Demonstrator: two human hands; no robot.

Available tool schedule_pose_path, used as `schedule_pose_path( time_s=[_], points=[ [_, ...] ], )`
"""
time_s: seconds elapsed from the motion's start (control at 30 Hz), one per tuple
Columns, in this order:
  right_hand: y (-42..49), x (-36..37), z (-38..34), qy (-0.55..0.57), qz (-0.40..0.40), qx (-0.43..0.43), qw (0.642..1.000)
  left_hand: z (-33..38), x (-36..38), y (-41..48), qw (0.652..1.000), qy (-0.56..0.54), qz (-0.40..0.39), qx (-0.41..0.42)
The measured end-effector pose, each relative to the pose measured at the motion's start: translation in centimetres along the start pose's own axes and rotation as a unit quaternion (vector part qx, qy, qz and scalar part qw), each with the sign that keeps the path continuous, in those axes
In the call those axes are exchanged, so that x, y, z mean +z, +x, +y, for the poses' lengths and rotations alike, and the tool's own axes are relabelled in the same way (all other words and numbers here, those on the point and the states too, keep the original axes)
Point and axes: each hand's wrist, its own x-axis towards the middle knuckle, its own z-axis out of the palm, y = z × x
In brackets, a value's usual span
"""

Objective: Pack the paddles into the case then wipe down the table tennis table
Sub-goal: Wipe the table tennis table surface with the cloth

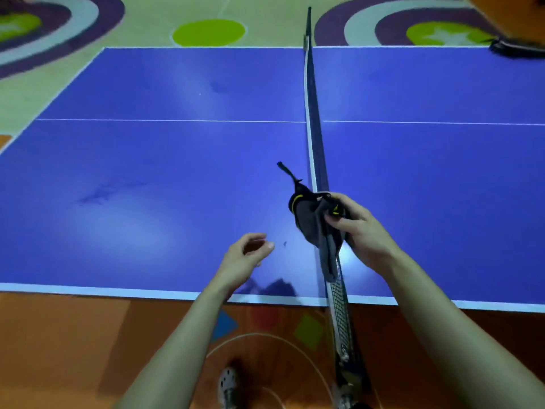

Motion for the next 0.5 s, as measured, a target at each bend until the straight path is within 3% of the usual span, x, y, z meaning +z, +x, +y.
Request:
schedule_pose_path(
  time_s=[0.1, 0.17, 0.33, 0.5],
  points=[
    [1.1, 7.5, 1.2, 0.094, -0.048, 0.031, 0.994, 1.7, -4.0, -0.1, 0.984, -0.149, -0.093, -0.02],
    [1.9, 11.5, 2.3, 0.133, -0.054, 0.047, 0.989, 2.4, -7.2, 0.1, 0.982, -0.163, -0.095, -0.003],
    [3.3, 16.1, 4.6, 0.114, -0.033, 0.071, 0.99, 3.7, -14.2, 0.3, 0.994, 0.019, -0.107, 0.026],
    [4.2, 15.7, 4.3, 0.042, -0.016, 0.128, 0.991, 4.8, -16.0, 3.2, 0.974, 0.182, -0.107, 0.082]
  ],
)
